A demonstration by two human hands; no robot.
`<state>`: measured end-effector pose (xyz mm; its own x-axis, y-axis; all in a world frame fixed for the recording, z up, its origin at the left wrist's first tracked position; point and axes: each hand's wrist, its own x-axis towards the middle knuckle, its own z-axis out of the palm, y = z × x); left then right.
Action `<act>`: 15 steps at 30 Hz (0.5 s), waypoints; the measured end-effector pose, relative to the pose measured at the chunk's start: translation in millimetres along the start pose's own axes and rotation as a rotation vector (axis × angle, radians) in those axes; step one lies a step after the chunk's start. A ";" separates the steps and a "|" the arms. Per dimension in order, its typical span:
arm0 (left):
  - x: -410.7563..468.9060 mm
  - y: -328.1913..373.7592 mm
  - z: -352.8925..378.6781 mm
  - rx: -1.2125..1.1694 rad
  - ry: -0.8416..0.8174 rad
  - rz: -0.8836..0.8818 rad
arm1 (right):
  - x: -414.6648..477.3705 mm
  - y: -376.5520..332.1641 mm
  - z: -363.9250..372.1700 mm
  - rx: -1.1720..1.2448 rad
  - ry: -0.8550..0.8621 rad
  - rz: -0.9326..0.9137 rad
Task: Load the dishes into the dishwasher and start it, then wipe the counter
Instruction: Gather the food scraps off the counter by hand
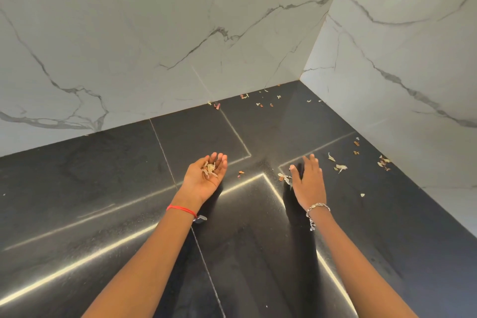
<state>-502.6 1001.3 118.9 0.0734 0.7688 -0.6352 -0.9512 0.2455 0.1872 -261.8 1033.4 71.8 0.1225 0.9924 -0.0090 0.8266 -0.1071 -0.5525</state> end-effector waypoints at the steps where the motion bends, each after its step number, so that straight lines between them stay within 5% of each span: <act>1: -0.9 1.2 -0.9 -0.002 -0.002 0.005 | 0.6 -2.9 4.5 -0.056 -0.017 0.044; 4: -3.2 4.7 -3.6 -0.008 -0.006 0.014 | 0.1 -22.7 18.9 -0.108 -0.043 0.088; 15: -3.8 9.6 -8.6 -0.001 -0.009 0.039 | -35.8 -102.5 77.0 -0.227 -0.231 -0.315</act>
<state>-514.6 995.7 116.7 0.0392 0.7832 -0.6206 -0.9538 0.2145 0.2105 -393.2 1013.5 64.6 -0.2583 0.9635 -0.0697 0.9068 0.2170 -0.3614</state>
